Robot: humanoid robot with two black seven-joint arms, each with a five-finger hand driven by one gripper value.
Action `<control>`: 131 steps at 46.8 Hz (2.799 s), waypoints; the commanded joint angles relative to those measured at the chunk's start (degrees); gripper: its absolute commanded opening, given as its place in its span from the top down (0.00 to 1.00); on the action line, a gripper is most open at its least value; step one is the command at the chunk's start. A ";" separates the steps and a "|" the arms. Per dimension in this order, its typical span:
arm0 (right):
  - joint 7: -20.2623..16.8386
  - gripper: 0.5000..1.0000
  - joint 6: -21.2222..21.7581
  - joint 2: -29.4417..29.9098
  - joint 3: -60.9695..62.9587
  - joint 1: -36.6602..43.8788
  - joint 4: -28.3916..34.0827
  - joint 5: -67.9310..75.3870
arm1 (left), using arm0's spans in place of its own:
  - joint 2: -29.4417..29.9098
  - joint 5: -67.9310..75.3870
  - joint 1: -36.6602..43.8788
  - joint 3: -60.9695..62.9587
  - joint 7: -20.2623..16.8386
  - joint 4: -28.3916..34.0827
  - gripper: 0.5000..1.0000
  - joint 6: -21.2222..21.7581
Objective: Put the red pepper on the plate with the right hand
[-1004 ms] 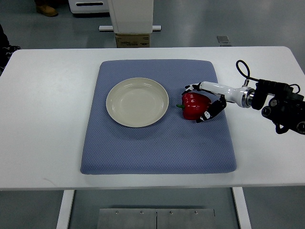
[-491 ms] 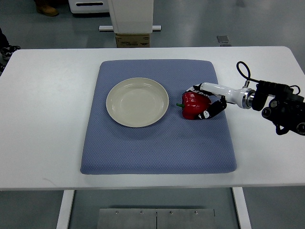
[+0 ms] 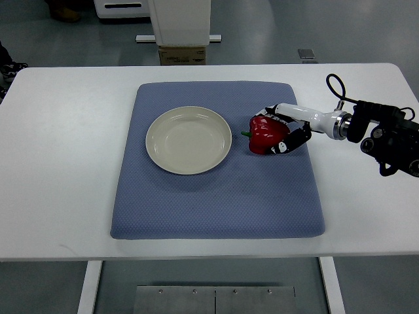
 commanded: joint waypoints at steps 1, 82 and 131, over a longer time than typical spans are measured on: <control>-0.47 1.00 0.00 0.19 0.18 1.66 0.00 0.18 | 0.00 -0.01 0.00 0.00 0.00 0.00 0.00 0.00; -1.96 1.00 0.26 22.25 -0.17 4.22 -11.95 3.78 | 0.00 -0.01 0.00 0.00 0.00 0.00 0.00 0.00; -3.54 0.00 -1.76 22.25 0.27 3.51 -12.04 5.10 | 0.00 -0.01 0.00 0.00 0.00 0.00 0.00 0.00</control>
